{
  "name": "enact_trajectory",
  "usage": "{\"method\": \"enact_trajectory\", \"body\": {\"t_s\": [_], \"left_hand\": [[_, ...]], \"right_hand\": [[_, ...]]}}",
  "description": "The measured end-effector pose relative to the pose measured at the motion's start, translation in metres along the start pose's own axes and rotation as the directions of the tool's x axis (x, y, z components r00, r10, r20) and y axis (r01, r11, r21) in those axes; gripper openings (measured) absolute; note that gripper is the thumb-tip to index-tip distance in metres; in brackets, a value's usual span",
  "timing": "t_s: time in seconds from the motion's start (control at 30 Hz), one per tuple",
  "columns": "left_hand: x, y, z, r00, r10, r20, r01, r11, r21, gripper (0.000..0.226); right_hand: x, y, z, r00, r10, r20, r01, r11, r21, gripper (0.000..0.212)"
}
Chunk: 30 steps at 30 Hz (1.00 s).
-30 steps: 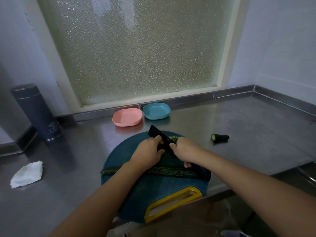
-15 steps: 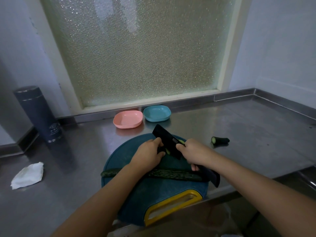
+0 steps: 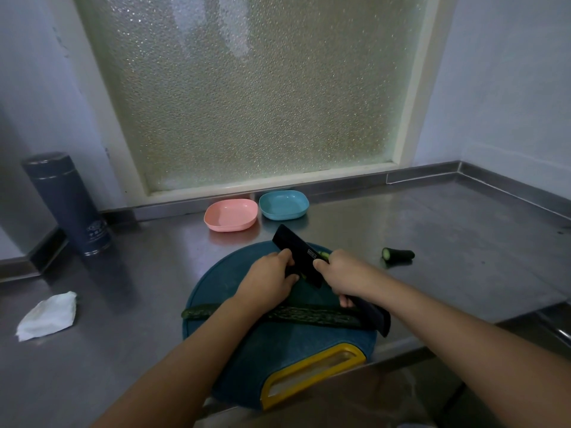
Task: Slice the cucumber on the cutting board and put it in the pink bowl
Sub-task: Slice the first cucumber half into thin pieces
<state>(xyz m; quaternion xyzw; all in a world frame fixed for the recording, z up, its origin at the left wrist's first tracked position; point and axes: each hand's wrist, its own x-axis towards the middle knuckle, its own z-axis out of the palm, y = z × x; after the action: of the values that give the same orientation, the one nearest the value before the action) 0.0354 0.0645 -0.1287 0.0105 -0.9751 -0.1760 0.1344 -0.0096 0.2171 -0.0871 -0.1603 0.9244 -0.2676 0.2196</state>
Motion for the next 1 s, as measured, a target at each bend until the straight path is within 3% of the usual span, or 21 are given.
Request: {"method": "enact_trajectory", "body": {"t_s": [0.37,1.0], "left_hand": [[0.0,0.001,-0.001,1.0,-0.02,0.001,0.02,1.0,-0.011,0.022],[-0.002,0.003,-0.004,0.998,-0.067,0.005,0.067,0.997,-0.041,0.022]], "right_hand": [[0.01,-0.007,0.018,0.999,0.032,0.014,-0.031,0.996,-0.085,0.055],[-0.004,0.002,-0.003,1.0,-0.007,-0.022,0.007,1.0,0.006,0.044]]}}
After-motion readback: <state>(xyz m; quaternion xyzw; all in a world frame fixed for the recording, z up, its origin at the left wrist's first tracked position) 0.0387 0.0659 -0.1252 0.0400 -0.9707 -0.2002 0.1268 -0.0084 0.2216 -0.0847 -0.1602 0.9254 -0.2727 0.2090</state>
